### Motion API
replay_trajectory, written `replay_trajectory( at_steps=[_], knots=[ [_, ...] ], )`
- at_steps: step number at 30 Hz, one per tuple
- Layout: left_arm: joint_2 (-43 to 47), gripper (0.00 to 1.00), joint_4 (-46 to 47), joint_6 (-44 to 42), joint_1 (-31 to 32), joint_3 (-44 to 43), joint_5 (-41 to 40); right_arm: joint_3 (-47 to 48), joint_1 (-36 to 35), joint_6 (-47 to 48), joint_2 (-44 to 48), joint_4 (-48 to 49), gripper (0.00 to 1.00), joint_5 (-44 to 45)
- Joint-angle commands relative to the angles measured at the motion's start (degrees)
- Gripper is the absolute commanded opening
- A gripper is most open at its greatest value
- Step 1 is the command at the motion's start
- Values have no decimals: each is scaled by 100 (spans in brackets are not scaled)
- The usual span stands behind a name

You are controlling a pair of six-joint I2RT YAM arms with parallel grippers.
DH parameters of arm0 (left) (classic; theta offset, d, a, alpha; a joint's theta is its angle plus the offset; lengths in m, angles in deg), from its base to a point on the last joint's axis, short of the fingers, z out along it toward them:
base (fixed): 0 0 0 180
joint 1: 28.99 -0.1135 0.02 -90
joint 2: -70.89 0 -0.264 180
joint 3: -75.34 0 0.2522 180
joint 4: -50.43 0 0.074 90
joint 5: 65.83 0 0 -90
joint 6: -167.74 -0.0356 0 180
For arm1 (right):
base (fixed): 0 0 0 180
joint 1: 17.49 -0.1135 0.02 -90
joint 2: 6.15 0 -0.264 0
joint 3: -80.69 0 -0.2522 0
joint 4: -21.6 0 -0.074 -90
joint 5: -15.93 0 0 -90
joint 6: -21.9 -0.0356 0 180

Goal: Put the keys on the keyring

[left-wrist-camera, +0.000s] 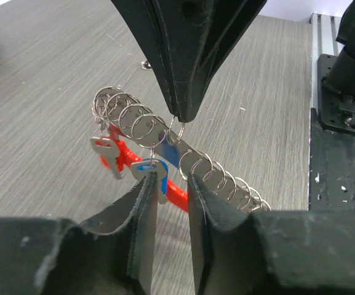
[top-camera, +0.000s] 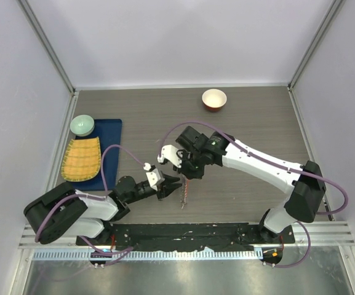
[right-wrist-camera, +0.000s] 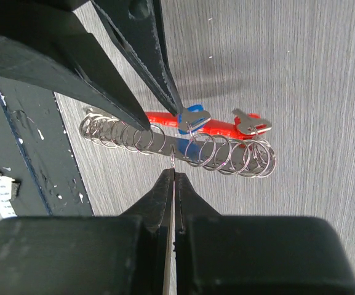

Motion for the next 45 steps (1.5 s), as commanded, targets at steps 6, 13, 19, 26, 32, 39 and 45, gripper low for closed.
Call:
replay_trajectory(
  at_steps=[6,13,19,26,32,39,45],
  knots=[
    [56,26,1509,115,14,-401,510,-133,-34,152,446,319,1,-135],
    [100,26,1165,62,14,-551,634,-151,-52,152,490,381,1,-179],
    [-40,26,1095,53,22,-630,660,-168,-69,161,560,407,1,-188],
    [74,31,490,-140,14,-630,370,-195,-87,169,648,434,1,-196],
    [460,34,-293,-298,22,-665,81,-203,-87,187,666,469,1,-179],
    [575,32,-583,-439,22,-718,255,-195,-87,205,657,486,1,-205],
    [461,28,-566,-412,14,-806,431,-203,-96,213,675,504,1,-223]
  ],
)
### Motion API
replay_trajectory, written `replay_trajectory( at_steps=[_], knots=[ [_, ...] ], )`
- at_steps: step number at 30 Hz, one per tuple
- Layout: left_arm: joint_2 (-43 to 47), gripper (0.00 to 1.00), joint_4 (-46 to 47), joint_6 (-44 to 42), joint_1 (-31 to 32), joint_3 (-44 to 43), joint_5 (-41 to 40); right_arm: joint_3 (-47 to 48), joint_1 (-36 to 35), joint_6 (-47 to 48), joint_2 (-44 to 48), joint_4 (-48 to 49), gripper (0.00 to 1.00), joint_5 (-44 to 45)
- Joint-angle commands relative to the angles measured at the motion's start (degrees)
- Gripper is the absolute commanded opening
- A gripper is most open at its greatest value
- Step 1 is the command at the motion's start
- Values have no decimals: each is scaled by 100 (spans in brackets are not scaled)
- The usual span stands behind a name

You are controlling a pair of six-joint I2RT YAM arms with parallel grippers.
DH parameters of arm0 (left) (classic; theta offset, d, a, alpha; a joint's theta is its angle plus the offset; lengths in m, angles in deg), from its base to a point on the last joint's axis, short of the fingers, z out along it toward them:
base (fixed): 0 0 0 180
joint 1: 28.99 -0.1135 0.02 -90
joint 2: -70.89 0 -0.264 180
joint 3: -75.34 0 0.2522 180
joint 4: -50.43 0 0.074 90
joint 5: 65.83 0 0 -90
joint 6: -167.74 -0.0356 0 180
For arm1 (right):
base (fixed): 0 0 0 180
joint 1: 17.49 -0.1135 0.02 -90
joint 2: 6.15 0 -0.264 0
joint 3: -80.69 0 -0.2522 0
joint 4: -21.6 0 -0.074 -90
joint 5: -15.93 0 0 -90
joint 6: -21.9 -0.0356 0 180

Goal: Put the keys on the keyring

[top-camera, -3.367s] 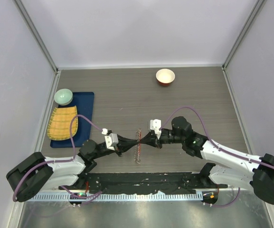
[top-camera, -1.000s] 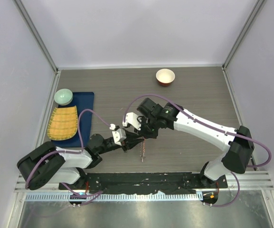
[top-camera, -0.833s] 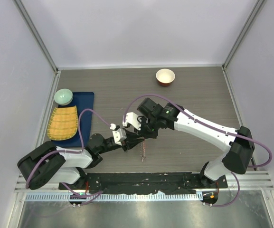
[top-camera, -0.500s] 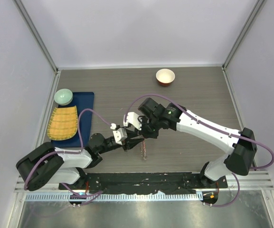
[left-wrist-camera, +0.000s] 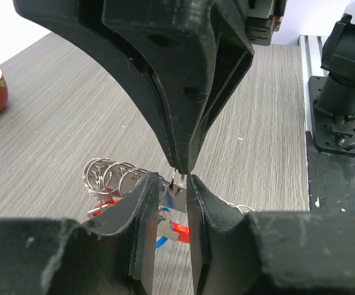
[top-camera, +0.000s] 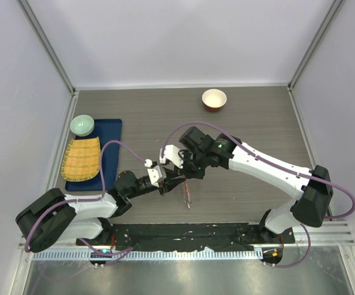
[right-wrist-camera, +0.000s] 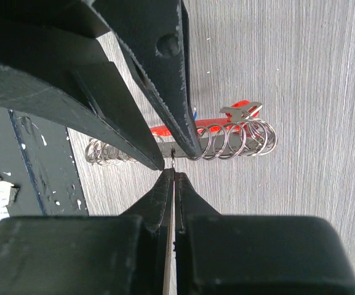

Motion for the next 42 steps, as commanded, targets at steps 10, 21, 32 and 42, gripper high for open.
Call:
replay_trajectory(
  at_steps=[10,21,32,42],
  knots=[
    [-77,8,144,-78,11,-255,286,-5,-37,84,277,264,1,-144],
    [46,0,-120,-122,20,-176,32,-40,-54,-135,417,308,26,-31],
    [845,0,12,-174,11,500,-706,-698,682,-1689,1444,1150,66,787],
    [1829,1,-813,-499,11,632,-1146,-2394,2484,-2710,2140,2723,68,2588]
  ],
)
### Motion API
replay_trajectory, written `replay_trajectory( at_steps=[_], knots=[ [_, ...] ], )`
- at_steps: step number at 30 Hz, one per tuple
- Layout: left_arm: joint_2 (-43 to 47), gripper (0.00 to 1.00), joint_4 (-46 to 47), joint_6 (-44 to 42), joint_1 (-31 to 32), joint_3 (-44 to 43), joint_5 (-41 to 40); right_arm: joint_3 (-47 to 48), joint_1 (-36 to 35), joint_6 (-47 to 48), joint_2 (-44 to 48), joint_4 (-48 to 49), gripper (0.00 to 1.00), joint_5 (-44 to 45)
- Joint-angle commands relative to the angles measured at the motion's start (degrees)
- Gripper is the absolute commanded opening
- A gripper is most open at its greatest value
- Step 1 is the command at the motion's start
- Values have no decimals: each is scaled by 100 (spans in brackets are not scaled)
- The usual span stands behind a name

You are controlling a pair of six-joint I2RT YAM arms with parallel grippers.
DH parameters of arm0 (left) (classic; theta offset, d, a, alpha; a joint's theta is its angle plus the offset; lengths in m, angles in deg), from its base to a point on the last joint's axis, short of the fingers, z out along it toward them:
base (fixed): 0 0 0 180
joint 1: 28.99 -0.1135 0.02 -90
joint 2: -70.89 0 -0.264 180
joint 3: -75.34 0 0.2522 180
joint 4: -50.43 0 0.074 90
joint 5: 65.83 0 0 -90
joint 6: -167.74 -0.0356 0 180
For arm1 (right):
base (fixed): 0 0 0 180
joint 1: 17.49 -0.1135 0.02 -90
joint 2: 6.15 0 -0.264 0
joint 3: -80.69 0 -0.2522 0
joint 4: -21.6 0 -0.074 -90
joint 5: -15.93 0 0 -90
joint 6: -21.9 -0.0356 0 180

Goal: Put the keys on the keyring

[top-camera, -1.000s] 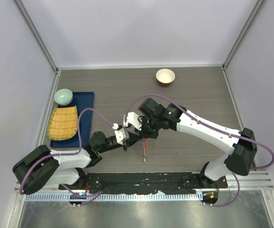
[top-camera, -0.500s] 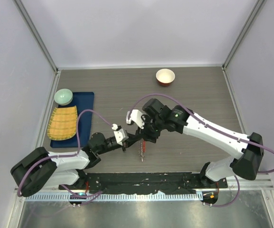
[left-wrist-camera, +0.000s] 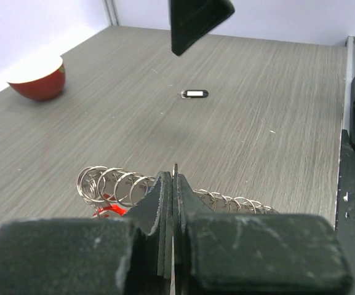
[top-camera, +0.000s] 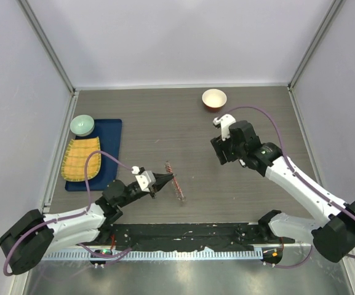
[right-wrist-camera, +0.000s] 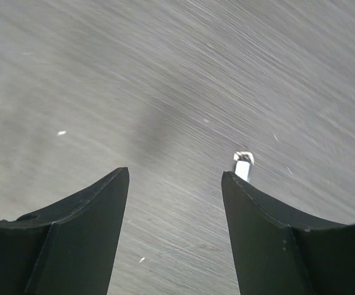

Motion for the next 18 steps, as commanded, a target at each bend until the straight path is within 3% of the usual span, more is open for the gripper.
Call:
replay_trajectory(
  at_steps=[1,10,18],
  knots=[
    [444,0,-247,-344,14,-50,-351,-644,562,-507,108,989,68,956],
    [735,0,-828,-521,14,-111,-712,-1015,1652,-595,-875,1648,59,658],
    [857,0,-960,-485,14,-129,-791,-805,1679,-306,-1816,1861,46,579]
  ],
)
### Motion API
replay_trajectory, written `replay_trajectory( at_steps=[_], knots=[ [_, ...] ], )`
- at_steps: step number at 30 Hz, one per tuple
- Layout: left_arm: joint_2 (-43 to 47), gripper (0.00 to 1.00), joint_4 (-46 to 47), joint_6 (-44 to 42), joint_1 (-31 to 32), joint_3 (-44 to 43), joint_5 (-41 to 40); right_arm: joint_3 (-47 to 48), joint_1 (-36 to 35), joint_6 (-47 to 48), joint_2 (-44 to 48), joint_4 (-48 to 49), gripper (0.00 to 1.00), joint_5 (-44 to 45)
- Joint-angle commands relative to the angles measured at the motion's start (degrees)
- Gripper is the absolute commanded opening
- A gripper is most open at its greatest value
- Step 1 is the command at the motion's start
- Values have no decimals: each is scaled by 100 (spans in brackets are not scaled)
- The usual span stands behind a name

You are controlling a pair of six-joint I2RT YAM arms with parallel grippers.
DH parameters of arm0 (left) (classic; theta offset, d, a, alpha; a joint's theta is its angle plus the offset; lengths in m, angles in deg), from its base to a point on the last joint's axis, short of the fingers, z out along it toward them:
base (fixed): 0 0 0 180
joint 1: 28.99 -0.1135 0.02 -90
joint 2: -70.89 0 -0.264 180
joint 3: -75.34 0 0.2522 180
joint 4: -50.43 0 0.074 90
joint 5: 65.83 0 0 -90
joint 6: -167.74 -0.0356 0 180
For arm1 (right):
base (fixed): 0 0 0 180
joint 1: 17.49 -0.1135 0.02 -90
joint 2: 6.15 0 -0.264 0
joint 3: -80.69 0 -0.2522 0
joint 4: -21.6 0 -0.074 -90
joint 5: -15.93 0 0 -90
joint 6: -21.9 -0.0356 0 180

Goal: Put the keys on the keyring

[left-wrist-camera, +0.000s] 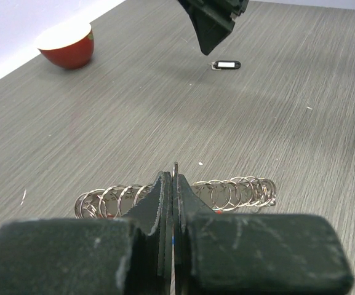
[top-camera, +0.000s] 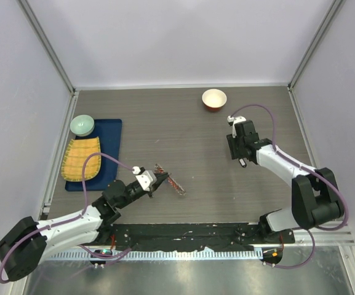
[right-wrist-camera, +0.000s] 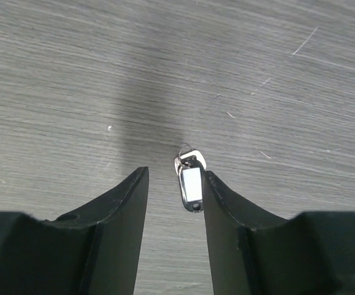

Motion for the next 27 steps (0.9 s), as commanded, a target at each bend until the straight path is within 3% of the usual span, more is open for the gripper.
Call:
replay_trajectory(
  at_steps=[1,11,27],
  knots=[
    [221,0,192,-105,20,-129,-126,254,-2,156,-473,247,43,24],
    [248,0,78,-70,20,-173,-100,404,-10,244,-1010,123,31,226],
    [283,0,51,-52,11,-181,-12,457,-19,358,-1309,53,28,349]
  ],
)
